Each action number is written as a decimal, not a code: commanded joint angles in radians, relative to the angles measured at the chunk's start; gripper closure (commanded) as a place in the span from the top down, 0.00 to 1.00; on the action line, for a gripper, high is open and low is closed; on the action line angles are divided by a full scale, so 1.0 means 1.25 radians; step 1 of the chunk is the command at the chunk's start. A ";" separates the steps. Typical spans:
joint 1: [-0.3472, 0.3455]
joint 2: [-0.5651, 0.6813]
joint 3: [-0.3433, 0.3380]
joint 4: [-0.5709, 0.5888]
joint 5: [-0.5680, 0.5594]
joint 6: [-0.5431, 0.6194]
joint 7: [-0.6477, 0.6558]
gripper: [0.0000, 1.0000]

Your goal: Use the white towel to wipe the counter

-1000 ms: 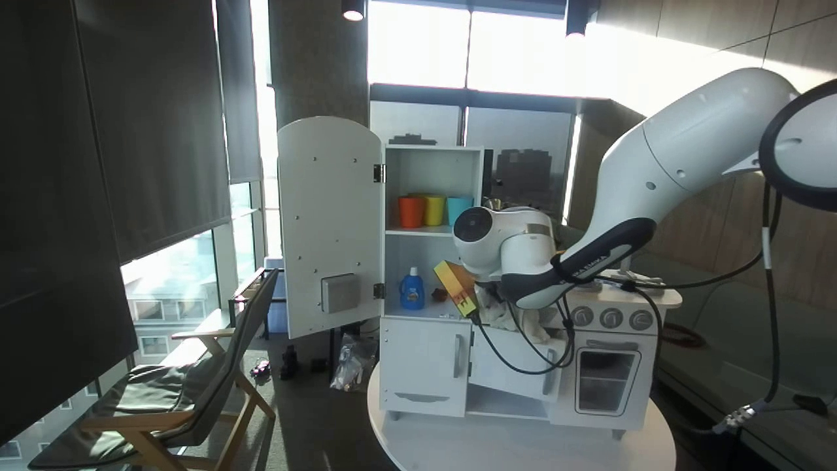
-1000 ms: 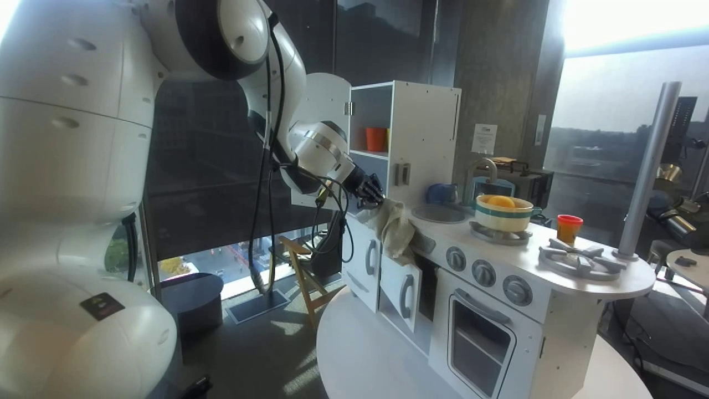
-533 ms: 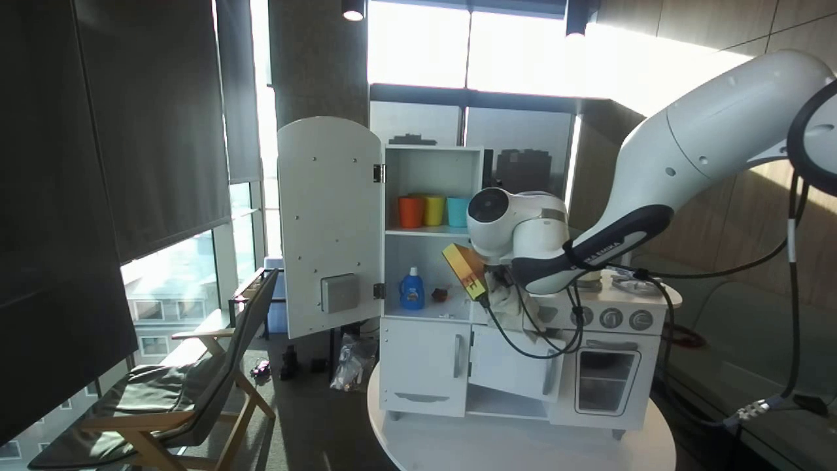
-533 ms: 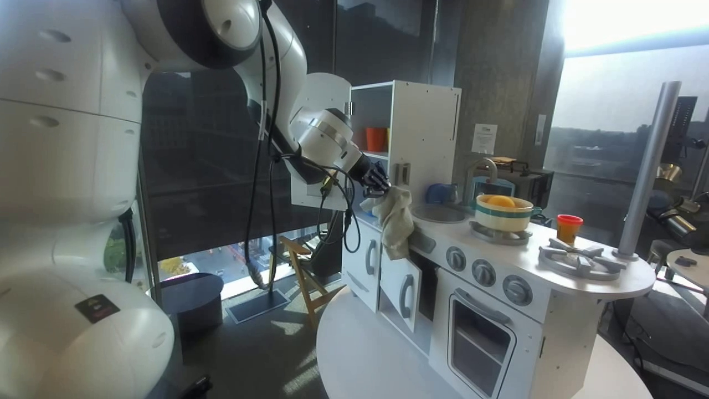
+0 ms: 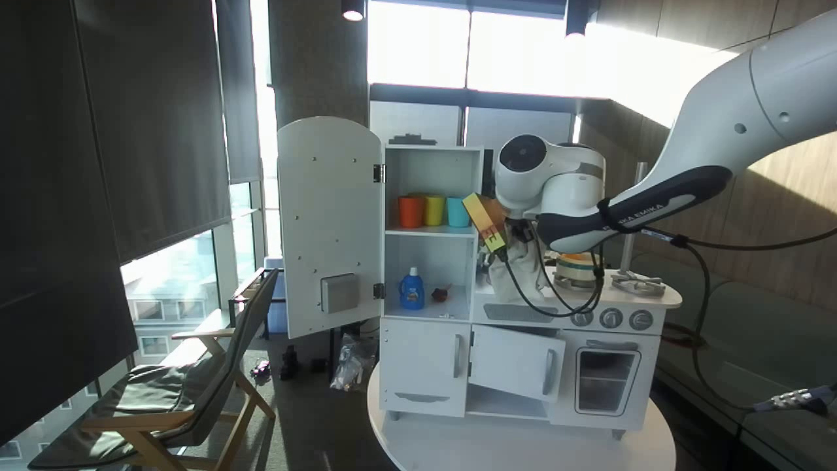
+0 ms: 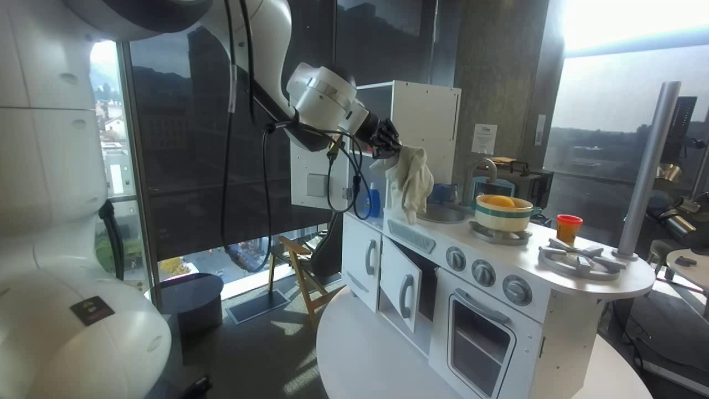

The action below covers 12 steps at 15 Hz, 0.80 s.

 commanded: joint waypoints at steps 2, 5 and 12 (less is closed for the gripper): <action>-0.004 -0.116 0.012 0.014 -0.013 -0.065 -0.045 0.05; -0.008 -0.155 0.020 0.059 -0.018 -0.111 -0.055 0.05; 0.002 -0.135 0.074 0.273 -0.041 -0.193 -0.038 0.06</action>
